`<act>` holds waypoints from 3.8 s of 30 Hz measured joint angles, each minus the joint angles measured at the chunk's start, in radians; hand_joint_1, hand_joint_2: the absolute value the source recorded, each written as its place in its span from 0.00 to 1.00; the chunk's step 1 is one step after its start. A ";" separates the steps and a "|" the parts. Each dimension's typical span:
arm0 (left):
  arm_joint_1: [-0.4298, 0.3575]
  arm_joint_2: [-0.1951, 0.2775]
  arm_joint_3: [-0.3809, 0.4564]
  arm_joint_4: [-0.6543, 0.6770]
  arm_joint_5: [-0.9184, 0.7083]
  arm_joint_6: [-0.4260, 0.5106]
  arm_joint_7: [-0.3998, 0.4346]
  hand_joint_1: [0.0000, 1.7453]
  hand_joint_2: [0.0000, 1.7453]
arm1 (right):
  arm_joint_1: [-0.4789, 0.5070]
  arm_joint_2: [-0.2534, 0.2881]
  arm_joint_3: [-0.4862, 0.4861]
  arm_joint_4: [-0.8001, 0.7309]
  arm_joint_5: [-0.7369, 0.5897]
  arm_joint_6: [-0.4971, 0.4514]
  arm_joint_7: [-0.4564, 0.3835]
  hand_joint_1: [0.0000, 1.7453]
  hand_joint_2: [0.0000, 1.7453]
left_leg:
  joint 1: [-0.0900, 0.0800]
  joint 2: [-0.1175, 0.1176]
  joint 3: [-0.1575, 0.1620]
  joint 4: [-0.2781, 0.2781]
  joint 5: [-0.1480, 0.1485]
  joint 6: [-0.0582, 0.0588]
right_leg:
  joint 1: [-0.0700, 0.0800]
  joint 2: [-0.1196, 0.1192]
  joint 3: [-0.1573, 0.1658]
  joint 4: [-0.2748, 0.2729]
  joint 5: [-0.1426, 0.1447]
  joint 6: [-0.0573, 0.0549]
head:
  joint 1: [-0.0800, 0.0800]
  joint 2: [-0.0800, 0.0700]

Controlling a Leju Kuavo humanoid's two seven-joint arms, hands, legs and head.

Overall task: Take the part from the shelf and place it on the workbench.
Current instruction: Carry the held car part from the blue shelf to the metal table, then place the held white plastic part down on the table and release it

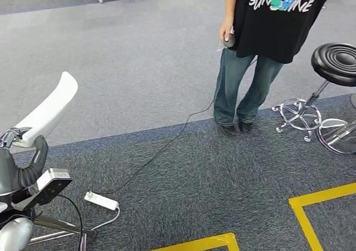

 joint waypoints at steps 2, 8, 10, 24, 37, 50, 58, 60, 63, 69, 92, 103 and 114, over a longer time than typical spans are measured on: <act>0.006 0.004 0.002 -0.002 -0.003 -0.002 0.000 1.00 1.00 | -0.001 0.000 0.005 0.000 0.006 -0.002 0.004 0.00 0.00 | 0.000 0.021 -0.009 0.015 -0.009 -0.009 | -0.001 -0.024 0.004 -0.004 0.003 -0.011 | -0.002 0.000; 0.025 0.008 0.007 -0.005 -0.013 -0.005 0.001 1.00 1.00 | 0.003 0.000 0.022 0.000 0.018 -0.002 0.018 0.00 0.00 | 0.004 0.119 -0.129 0.278 -0.118 -0.027 | 0.006 -0.109 0.014 -0.007 -0.007 -0.029 | -0.007 0.000; 0.030 0.008 0.010 -0.005 -0.014 -0.005 0.001 1.00 1.00 | 0.002 0.000 0.023 0.000 0.018 -0.002 0.019 0.00 0.00 | 0.003 0.134 -0.080 0.183 -0.057 -0.022 | 0.007 -0.137 0.022 -0.007 -0.013 -0.028 | -0.007 0.000; 0.047 -0.003 0.014 -0.030 -0.021 -0.004 -0.001 1.00 1.00 | 0.007 0.001 0.023 -0.001 0.001 -0.012 0.006 0.00 0.00 | -0.007 0.077 0.018 -0.014 -0.005 0.028 | 0.008 -0.069 -0.118 0.260 -0.119 0.014 | 0.005 0.000; 0.054 0.005 0.023 -0.038 -0.009 -0.005 -0.002 1.00 1.00 | 0.010 0.003 0.023 -0.001 0.003 -0.005 -0.002 0.00 0.00 | 0.003 0.113 -0.114 0.250 -0.124 -0.029 | 0.001 -0.080 0.012 -0.006 -0.009 -0.029 | -0.009 0.000; 0.064 0.017 0.041 -0.055 -0.004 -0.005 0.000 1.00 1.00 | 0.001 0.004 0.023 -0.001 0.008 -0.005 0.001 0.00 0.00 | -0.011 0.156 0.018 -0.019 0.000 0.027 | 0.010 -0.115 0.002 0.088 -0.098 0.012 | -0.004 0.000; 0.078 0.016 0.049 -0.058 0.001 -0.004 -0.004 1.00 1.00 | 0.006 0.004 0.023 -0.001 0.008 -0.005 0.005 0.00 0.00 | -0.003 0.039 0.017 -0.004 -0.010 0.016 | -0.004 -0.004 -0.035 0.049 -0.002 0.017 | -0.001 0.000; 0.080 0.016 0.050 -0.059 0.001 -0.004 -0.006 1.00 1.00 | 0.007 0.004 0.023 -0.001 0.009 -0.006 0.005 0.00 0.00 | 0.000 0.016 0.008 0.001 -0.010 0.003 | -0.004 0.019 -0.012 0.009 -0.003 0.008 | -0.002 0.000; 0.085 0.017 0.053 -0.062 0.002 -0.005 -0.009 1.00 1.00 | 0.006 0.005 0.023 -0.001 0.010 -0.007 0.005 0.00 0.00 | 0.003 0.009 -0.001 0.008 -0.012 -0.014 | -0.005 -0.014 -0.002 -0.002 0.000 -0.011 | -0.004 0.000; 0.086 0.018 0.058 -0.065 0.004 -0.006 -0.010 1.00 1.00 | 0.009 0.006 0.023 -0.001 0.010 -0.005 0.006 0.00 0.00 | 0.006 0.119 -0.124 0.265 -0.113 -0.035 | -0.002 -0.102 0.013 -0.009 -0.009 -0.029 | -0.016 0.000; 0.088 0.018 0.067 -0.077 0.000 -0.014 0.000 1.00 1.00 | 0.009 0.006 0.035 -0.001 0.021 -0.009 0.016 0.00 0.00 | 0.004 -0.002 0.001 -0.004 -0.002 -0.005 | -0.005 0.004 -0.010 0.000 -0.001 -0.004 | -0.006 0.000; 0.092 0.024 0.071 -0.078 0.000 -0.015 0.000 1.00 1.00 | 0.009 0.006 0.040 0.000 0.023 -0.012 0.016 0.00 0.00 | 0.002 0.165 -0.039 0.093 -0.017 -0.028 | -0.004 -0.149 0.033 -0.012 -0.027 -0.021 | -0.017 0.000; 0.096 0.023 0.072 -0.084 0.001 -0.021 0.003 1.00 1.00 | 0.008 0.006 0.043 0.000 0.021 -0.013 0.015 0.00 0.00 | -0.001 0.104 0.010 -0.012 -0.002 0.025 | 0.000 -0.073 -0.097 0.259 -0.159 0.019 | -0.007 0.000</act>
